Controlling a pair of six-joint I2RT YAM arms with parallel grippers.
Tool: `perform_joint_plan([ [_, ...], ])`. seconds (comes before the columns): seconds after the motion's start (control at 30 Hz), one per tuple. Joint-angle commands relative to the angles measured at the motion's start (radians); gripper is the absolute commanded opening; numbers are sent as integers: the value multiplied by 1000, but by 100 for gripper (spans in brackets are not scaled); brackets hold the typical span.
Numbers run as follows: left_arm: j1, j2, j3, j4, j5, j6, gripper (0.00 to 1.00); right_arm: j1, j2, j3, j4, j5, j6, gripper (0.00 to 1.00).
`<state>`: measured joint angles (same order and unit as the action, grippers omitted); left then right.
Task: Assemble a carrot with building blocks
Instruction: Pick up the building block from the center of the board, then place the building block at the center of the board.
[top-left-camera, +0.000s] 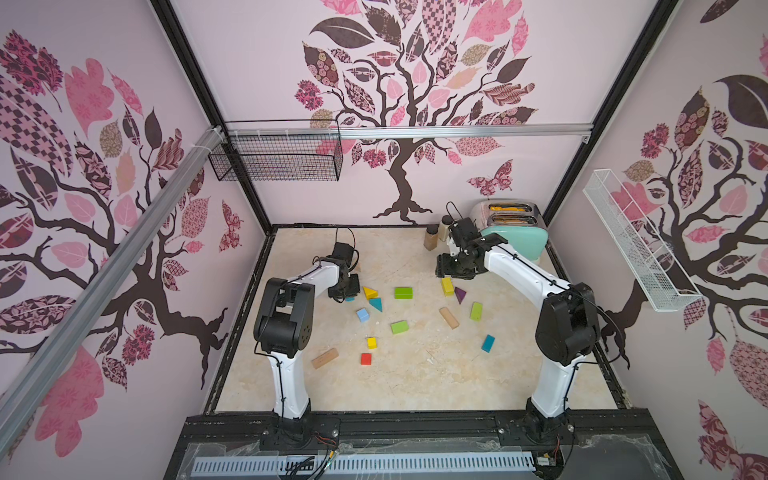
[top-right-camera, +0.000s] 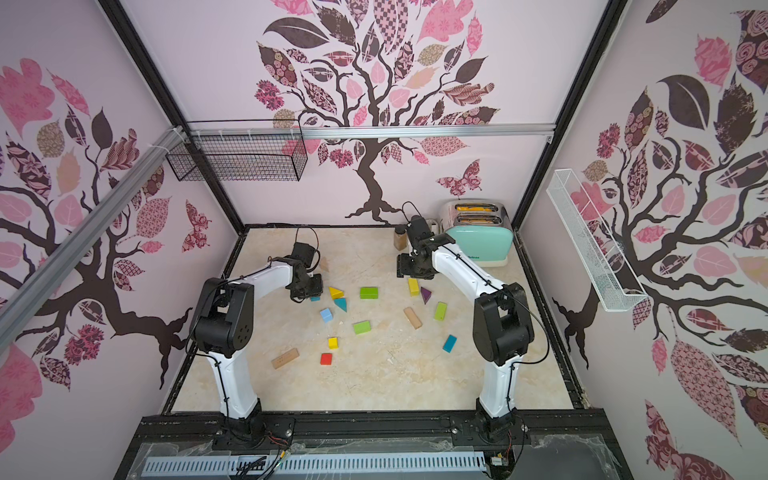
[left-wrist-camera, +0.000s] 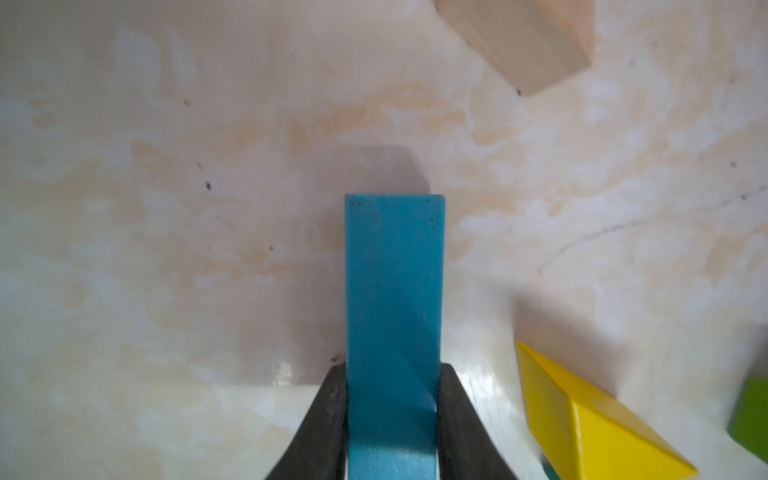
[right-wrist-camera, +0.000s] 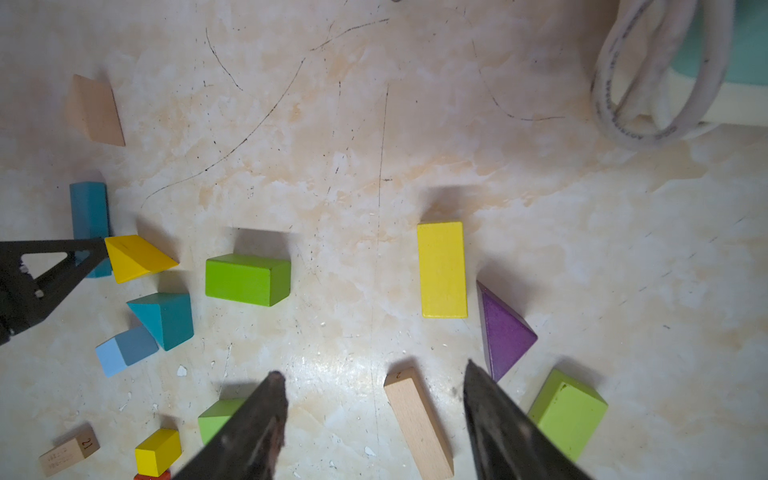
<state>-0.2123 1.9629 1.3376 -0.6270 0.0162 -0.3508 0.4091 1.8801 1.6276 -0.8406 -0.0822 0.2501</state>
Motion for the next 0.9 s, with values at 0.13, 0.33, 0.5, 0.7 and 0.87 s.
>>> perform_joint_plan([
  [0.13, -50, -134, 53, -96, 110, 74, 21, 7, -74, 3, 7, 47, -2, 71],
  [0.33, -209, -114, 162, -152, 131, 236, 21, -31, -122, 14, -16, 57, 51, 71],
  [0.5, -365, -58, 218, -125, 111, 347, 21, -61, -166, -5, -14, 38, 91, 71],
  [0.7, -453, 34, 263, -89, 97, 435, 21, -63, -189, -45, -2, 16, 107, 71],
  [0.87, -474, 93, 275, -45, 109, 506, 21, -62, -203, -90, 20, -16, 110, 70],
])
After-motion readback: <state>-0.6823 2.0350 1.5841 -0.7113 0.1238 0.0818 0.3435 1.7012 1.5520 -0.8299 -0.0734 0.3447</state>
